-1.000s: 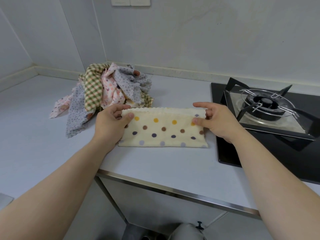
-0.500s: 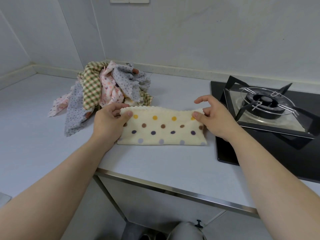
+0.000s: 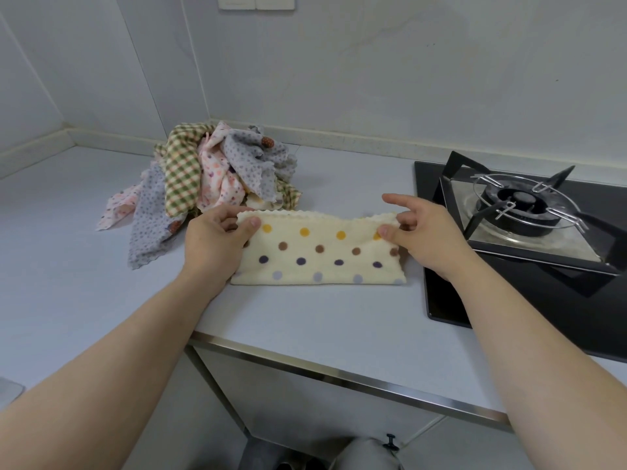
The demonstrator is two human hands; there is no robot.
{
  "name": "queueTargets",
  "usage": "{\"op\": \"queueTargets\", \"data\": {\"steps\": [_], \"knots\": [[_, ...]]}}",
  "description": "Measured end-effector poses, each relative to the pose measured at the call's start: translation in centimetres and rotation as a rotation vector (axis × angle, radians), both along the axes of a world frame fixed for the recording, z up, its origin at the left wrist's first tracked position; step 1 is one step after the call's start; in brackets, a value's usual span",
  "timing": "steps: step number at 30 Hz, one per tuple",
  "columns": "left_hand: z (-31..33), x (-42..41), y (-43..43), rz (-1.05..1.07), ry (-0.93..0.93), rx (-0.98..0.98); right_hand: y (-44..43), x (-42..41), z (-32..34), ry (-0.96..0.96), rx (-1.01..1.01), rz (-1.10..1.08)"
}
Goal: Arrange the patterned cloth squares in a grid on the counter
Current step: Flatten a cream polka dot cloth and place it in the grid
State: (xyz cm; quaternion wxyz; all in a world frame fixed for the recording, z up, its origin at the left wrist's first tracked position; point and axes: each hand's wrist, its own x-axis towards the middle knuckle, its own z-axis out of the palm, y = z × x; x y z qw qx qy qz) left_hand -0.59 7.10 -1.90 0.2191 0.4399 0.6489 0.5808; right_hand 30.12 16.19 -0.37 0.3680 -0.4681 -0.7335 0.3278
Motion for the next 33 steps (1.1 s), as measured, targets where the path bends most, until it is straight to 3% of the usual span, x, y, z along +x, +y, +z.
{"op": "queueTargets", "data": {"steps": [10,18,33], "knots": [[0.0,0.1,0.1,-0.002,0.016,0.019,-0.2,-0.5,0.1,-0.087,0.066,-0.049],[0.2,0.1,0.0,-0.001,-0.001,0.03,-0.1,-0.5,0.1,0.018,-0.05,-0.071],[1.2,0.5,-0.3,0.039,0.068,0.009,-0.5,-0.6,0.4,-0.005,-0.013,-0.052]]}}
